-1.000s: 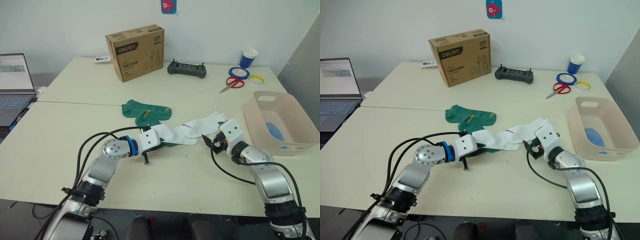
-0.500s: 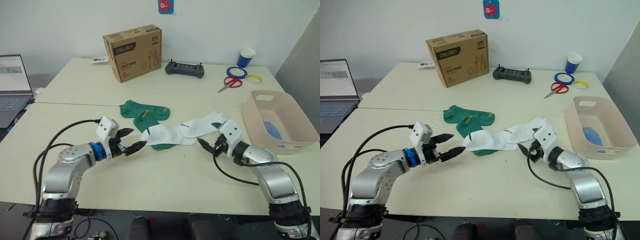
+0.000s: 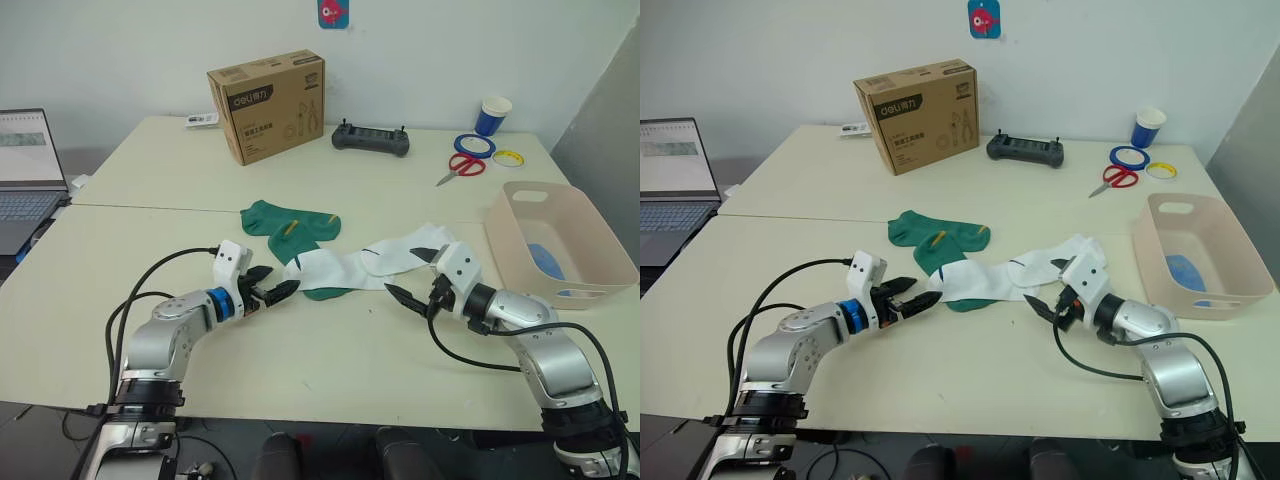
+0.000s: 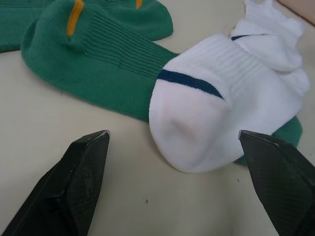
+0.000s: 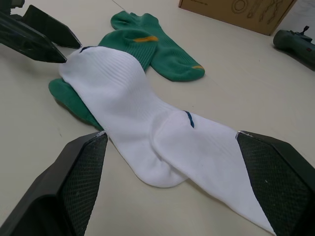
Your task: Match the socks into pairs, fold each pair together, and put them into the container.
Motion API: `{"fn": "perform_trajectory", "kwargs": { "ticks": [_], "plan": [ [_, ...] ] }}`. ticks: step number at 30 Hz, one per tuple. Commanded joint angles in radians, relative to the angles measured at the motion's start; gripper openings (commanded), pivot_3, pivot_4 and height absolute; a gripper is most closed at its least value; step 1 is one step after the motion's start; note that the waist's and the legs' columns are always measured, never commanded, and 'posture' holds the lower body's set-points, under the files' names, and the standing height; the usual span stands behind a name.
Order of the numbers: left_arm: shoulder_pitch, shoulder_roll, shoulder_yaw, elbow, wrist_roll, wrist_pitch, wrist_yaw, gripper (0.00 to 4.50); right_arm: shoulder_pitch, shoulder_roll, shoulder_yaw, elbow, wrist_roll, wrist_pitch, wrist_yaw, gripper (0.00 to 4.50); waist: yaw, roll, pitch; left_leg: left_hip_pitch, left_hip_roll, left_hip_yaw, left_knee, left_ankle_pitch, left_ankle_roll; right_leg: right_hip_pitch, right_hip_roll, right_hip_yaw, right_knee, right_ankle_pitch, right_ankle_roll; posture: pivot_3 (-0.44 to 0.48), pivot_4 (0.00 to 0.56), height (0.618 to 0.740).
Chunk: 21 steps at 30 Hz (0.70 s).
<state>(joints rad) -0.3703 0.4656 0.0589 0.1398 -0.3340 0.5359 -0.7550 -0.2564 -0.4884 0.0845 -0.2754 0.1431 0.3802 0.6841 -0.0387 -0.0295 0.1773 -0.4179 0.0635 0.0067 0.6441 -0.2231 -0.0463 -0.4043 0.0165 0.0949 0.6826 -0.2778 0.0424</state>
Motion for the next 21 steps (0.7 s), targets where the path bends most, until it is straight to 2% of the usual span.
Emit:
{"fn": "perform_trajectory", "kwargs": {
  "ticks": [1, 11, 12, 17, 21],
  "plan": [
    [-0.020, -0.011, -0.028, 0.031, 0.015, -0.028, -0.011, 3.31, -0.006, 0.001, -0.015, -0.023, 0.006, -0.014, -0.017, 4.50, 0.004, 0.000, 0.000, 0.000, 0.000, 0.000, 0.000, 0.000, 0.000, 0.000, 0.000, 0.000, 0.000, 0.000, 0.000, 0.000, 0.150, 0.740],
    [-0.004, 0.014, 0.015, -0.032, -0.051, -0.017, -0.069, 0.18, -0.007, 0.006, -0.013, -0.008, 0.001, -0.019, -0.038, 4.50, 0.005, 0.000, 0.000, 0.000, 0.000, 0.001, 0.000, 0.000, 0.000, 0.000, 0.000, 0.001, 0.000, 0.000, 0.000, 0.000, 0.150, 0.740],
    [0.001, 0.019, 0.022, -0.049, -0.060, -0.013, -0.071, 0.04, -0.008, 0.006, -0.012, -0.007, 0.002, -0.020, -0.037, 4.50, 0.005, 0.000, 0.000, 0.000, 0.000, 0.001, 0.000, 0.000, 0.000, 0.000, 0.000, 0.001, 0.000, 0.000, 0.000, 0.000, 0.150, 0.740],
    [0.018, 0.054, 0.039, -0.119, -0.076, -0.003, -0.073, 0.04, -0.015, -0.002, -0.011, 0.012, 0.003, -0.034, -0.022, 4.50, 0.005, 0.000, 0.000, 0.000, 0.000, 0.001, 0.000, 0.000, 0.000, -0.001, 0.000, 0.001, 0.000, 0.000, 0.000, 0.000, 0.150, 0.740],
    [0.048, 0.085, 0.047, -0.228, -0.127, 0.068, -0.082, 0.04, -0.017, -0.017, -0.002, 0.025, 0.004, -0.050, 0.010, 4.50, 0.005, 0.000, 0.000, 0.000, 0.000, 0.001, 0.000, 0.000, 0.000, 0.000, 0.000, 0.001, -0.001, 0.000, 0.000, 0.000, 0.150, 0.740]
  ]
}}
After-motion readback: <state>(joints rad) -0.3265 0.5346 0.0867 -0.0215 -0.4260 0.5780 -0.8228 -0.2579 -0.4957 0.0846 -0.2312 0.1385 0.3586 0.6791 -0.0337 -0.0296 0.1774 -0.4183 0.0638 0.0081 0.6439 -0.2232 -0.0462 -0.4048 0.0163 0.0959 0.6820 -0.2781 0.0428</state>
